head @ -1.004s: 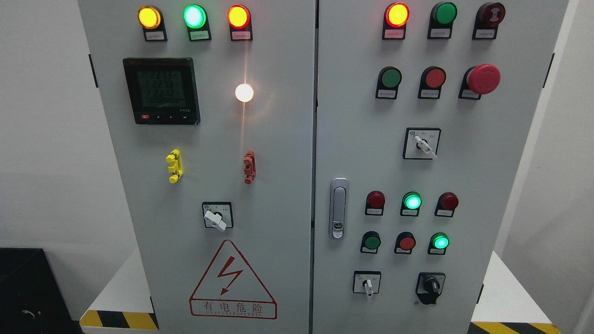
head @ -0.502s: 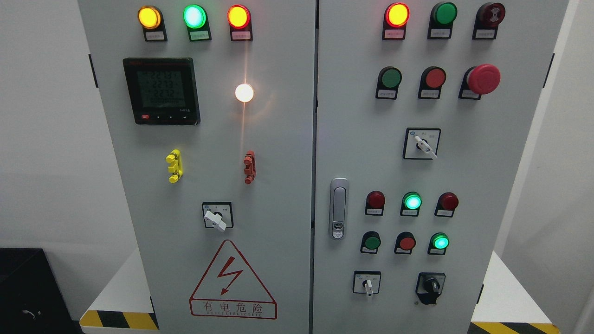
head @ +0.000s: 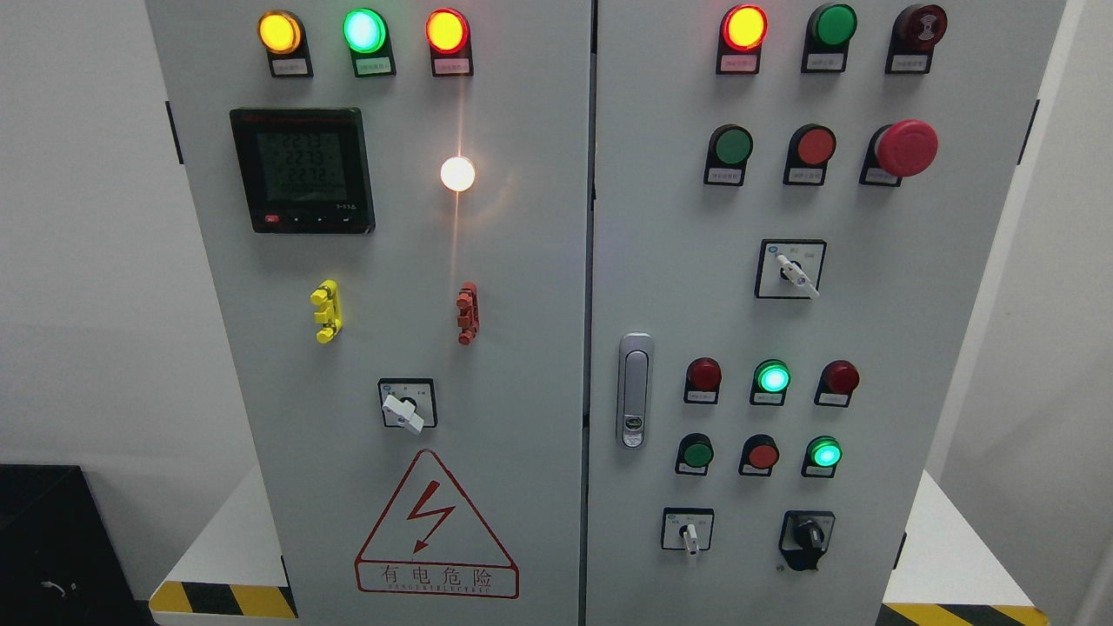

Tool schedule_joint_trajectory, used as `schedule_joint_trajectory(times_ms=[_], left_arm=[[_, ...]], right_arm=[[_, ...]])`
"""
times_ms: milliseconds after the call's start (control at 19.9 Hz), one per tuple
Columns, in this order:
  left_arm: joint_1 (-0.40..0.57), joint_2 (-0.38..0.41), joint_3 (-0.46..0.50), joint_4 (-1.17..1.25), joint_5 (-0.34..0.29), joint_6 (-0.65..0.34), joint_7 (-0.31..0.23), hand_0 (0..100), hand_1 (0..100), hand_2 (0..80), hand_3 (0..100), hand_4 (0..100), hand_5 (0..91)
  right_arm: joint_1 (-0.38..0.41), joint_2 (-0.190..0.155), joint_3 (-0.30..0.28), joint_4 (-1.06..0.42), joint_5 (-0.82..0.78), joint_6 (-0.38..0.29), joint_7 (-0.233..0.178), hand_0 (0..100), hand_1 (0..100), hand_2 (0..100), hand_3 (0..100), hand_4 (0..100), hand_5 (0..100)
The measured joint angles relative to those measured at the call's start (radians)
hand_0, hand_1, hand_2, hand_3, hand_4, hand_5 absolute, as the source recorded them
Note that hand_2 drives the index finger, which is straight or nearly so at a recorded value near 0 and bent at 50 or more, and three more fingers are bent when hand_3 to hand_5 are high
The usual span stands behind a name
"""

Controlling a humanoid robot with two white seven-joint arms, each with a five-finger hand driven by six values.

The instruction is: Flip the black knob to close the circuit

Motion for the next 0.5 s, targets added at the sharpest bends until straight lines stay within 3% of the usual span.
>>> schedule_joint_trajectory(times_ms=[301, 502], left_arm=[[0.000, 0.000, 0.000, 0.000, 0.000, 0.000, 0.000, 12, 56, 0.0, 0, 0, 0.0], [0.000, 0.000, 0.000, 0.000, 0.000, 0.000, 0.000, 12, 56, 0.0, 0, 0, 0.0]], right_arm=[[-0.023, -0.008, 0.005, -0.123, 0.201, 0.018, -0.045, 0, 2, 25, 30, 24, 0], [-0.029, -0.011, -0.005, -0.219, 0.333, 0.022, -0.052, 0, 2, 34, 41, 36, 13]])
